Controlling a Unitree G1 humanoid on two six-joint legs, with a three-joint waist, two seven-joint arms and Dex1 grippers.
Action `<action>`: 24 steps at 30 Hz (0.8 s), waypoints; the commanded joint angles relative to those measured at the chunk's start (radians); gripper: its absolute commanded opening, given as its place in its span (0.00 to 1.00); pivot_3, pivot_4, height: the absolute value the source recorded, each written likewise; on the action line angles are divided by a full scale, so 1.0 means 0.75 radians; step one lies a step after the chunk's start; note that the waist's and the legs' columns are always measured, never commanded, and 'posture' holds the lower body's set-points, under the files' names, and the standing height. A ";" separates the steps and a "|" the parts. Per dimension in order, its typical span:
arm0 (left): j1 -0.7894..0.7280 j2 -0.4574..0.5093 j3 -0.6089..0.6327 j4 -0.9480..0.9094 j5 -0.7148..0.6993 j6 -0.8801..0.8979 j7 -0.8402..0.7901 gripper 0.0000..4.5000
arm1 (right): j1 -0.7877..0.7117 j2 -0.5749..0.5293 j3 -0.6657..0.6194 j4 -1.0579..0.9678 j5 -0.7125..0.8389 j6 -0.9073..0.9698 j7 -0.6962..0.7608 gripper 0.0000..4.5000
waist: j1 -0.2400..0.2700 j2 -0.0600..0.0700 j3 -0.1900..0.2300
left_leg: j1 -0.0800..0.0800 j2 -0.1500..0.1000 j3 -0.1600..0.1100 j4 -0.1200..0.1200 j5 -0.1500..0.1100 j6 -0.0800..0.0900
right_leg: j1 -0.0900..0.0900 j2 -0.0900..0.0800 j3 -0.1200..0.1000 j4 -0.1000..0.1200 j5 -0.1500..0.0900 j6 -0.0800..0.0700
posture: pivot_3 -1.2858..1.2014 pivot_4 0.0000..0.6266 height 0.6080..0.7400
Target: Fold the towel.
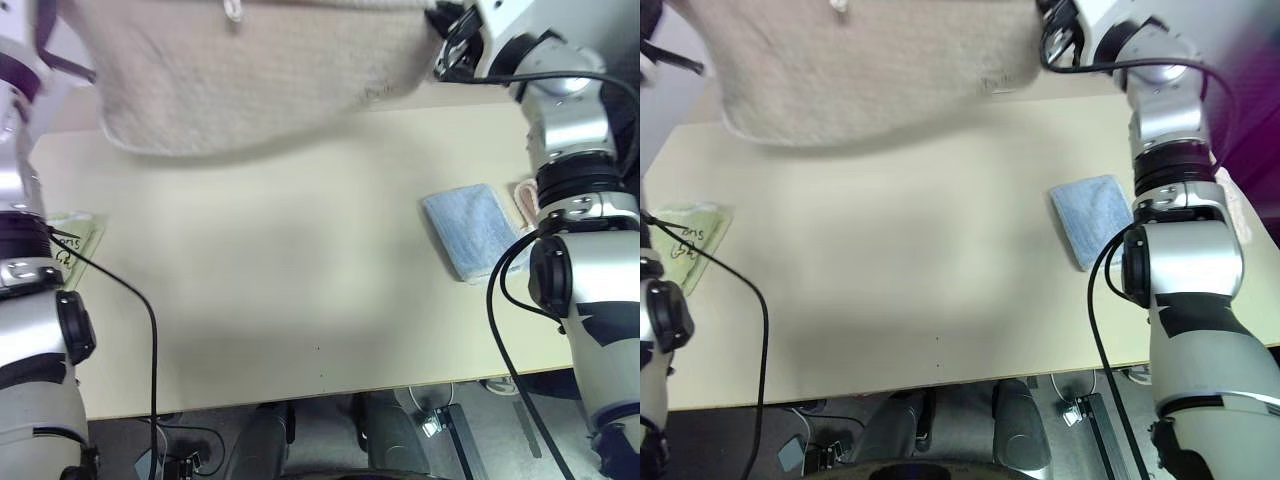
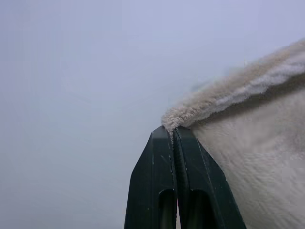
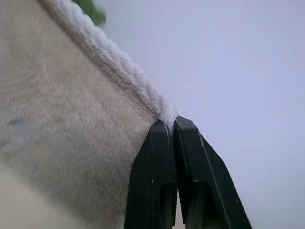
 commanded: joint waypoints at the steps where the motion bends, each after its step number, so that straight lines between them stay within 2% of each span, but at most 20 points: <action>1: 0.207 0.070 0.096 -0.100 -0.128 0.048 -0.191 0.00 | 0.213 -0.037 -0.018 -0.380 0.155 0.136 0.225 0.01 | -0.017 0.000 0.000 | 0.000 0.000 0.000 0.001 -0.001 0.001 | 0.000 0.000 0.000 0.000 0.000 0.000 | 0.52 0.24 1.00; 3: 0.365 0.096 0.137 -0.224 -0.193 0.095 -0.278 0.00 | 0.346 -0.056 -0.010 -0.586 0.211 0.249 0.294 0.01 | -0.021 0.000 0.001 | -0.001 0.000 0.000 0.002 -0.003 0.002 | -0.002 0.000 0.000 0.000 0.000 0.000 | 0.52 0.24 1.00; 6: 0.813 0.128 0.252 -0.526 -0.298 0.230 -0.444 0.00 | 0.643 -0.130 0.010 -0.924 0.303 0.467 0.408 0.01 | -0.021 0.000 0.002 | -0.012 0.002 -0.001 0.007 -0.003 0.001 | -0.014 0.000 0.001 0.004 0.001 0.000 | 0.52 0.24 1.00; 9: 1.276 0.134 0.383 -0.812 -0.366 0.374 -0.587 0.00 | 0.950 -0.278 0.024 -1.208 0.388 0.651 0.555 0.01 | -0.007 0.000 0.002 | -0.014 0.004 -0.002 0.011 -0.004 0.004 | -0.016 0.001 0.003 0.005 0.001 -0.001 | 0.52 0.24 1.00; 13: 1.645 0.143 0.505 -1.055 -0.445 0.582 -0.696 0.00 | 1.140 -0.402 -0.019 -1.402 0.491 0.821 0.626 0.01 | 0.025 0.001 0.003 | -0.015 0.004 -0.001 0.024 -0.009 0.011 | -0.012 0.001 0.003 0.004 0.003 -0.001 | 0.52 0.24 1.00; 15: 1.782 0.149 0.553 -1.137 -0.454 0.653 -0.751 0.00 | 1.222 -0.468 -0.048 -1.493 0.561 0.899 0.685 0.01 | 0.042 0.001 0.003 | -0.014 0.008 -0.001 0.026 -0.007 0.009 | -0.008 0.003 0.003 0.000 0.008 -0.008 | 0.52 0.24 1.00; 16: 1.836 0.152 0.573 -1.171 -0.460 0.685 -0.773 0.00 | 1.260 -0.498 -0.063 -1.532 0.594 0.927 0.710 0.01 | 0.050 0.001 0.003 | -0.007 0.012 0.001 0.028 -0.006 0.009 | 0.000 0.003 0.002 -0.001 0.007 -0.011 | 0.52 0.24 1.00; 19: 1.942 0.161 0.611 -1.239 -0.474 0.758 -0.824 0.00 | 1.340 -0.560 -0.099 -1.600 0.659 0.980 0.750 0.01 | 0.071 0.000 0.002 | 0.005 0.016 0.004 0.026 -0.007 0.008 | 0.015 0.005 0.000 -0.007 0.004 -0.007 | 0.52 0.24 1.00; 22: 1.952 0.178 0.593 -1.231 -0.453 0.767 -0.838 0.00 | 1.336 -0.546 -0.095 -1.582 0.631 0.963 0.696 0.01 | 0.070 -0.001 0.001 | 0.004 0.017 0.004 0.025 -0.007 0.009 | 0.014 0.005 -0.001 -0.009 0.007 -0.011 | 0.52 0.24 1.00; 24: 1.867 0.183 0.538 -1.178 -0.431 0.731 -0.808 0.00 | 1.291 -0.506 -0.067 -1.524 0.576 0.931 0.627 0.01 | 0.068 -0.001 0.001 | 0.003 0.018 0.006 0.024 -0.007 0.009 | 0.012 0.006 -0.001 -0.009 0.007 -0.011 | 0.52 0.24 1.00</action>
